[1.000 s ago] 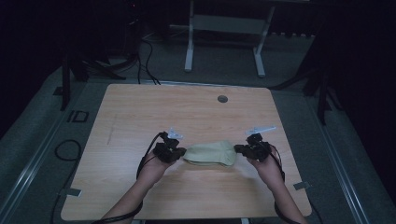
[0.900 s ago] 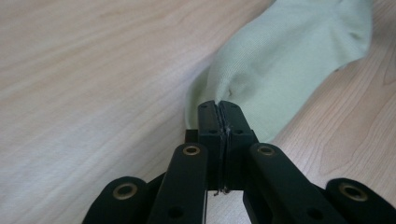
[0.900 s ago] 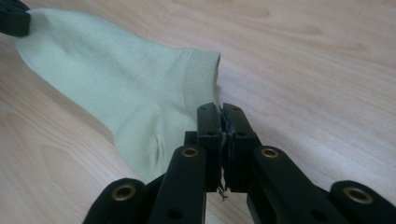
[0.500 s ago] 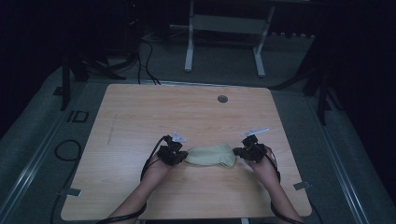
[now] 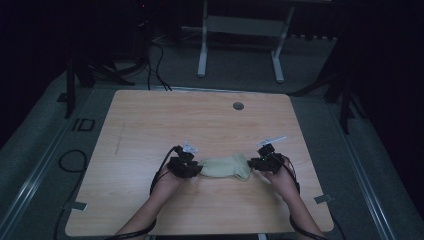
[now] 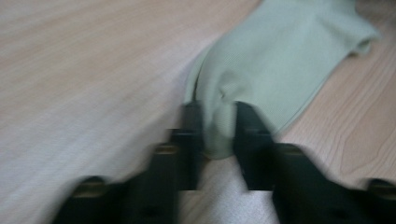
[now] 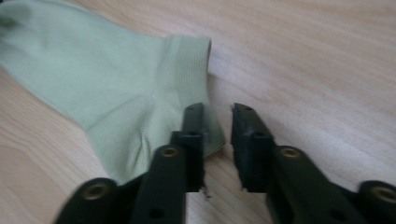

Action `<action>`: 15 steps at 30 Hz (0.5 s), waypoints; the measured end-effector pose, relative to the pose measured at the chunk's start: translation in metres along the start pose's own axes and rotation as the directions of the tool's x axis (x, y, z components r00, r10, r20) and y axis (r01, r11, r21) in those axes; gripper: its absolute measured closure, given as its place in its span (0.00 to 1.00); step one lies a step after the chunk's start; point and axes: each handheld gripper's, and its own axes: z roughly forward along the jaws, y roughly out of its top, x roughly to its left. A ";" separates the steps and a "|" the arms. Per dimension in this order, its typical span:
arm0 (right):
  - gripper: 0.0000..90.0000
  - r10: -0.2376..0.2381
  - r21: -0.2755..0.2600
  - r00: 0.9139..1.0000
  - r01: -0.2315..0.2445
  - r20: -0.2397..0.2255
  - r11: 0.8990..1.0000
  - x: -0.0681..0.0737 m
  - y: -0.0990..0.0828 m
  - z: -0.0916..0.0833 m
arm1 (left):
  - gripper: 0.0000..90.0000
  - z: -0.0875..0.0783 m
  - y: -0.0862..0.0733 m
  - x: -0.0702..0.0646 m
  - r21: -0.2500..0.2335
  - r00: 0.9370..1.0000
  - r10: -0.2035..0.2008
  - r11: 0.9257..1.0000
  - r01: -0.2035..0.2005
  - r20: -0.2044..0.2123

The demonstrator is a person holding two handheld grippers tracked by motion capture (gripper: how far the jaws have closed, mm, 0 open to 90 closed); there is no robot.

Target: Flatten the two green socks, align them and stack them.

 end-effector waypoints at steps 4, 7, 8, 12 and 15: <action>0.74 -0.017 -0.045 1.000 0.017 0.001 0.999 0.009 0.004 -0.014 | 0.70 -0.018 0.008 -0.003 -0.063 1.000 0.008 0.998 -0.009 -0.022; 0.75 -0.034 -0.060 0.999 0.034 0.002 0.998 0.015 0.006 -0.019 | 0.80 -0.025 0.012 -0.010 -0.084 0.999 0.029 0.996 -0.031 -0.026; 0.77 -0.037 -0.075 0.999 0.037 -0.004 0.996 0.020 0.007 -0.021 | 0.87 -0.026 0.014 -0.016 -0.090 0.999 0.047 0.995 -0.049 -0.023; 0.95 -0.070 -0.087 0.997 0.066 -0.043 0.994 0.036 0.005 -0.021 | 0.99 -0.013 0.015 -0.028 -0.047 0.996 0.085 0.995 -0.085 -0.011; 0.97 -0.086 -0.058 0.995 0.083 -0.054 0.995 0.044 -0.001 -0.011 | 0.99 0.003 0.011 -0.026 -0.015 0.998 0.062 0.998 -0.062 -0.013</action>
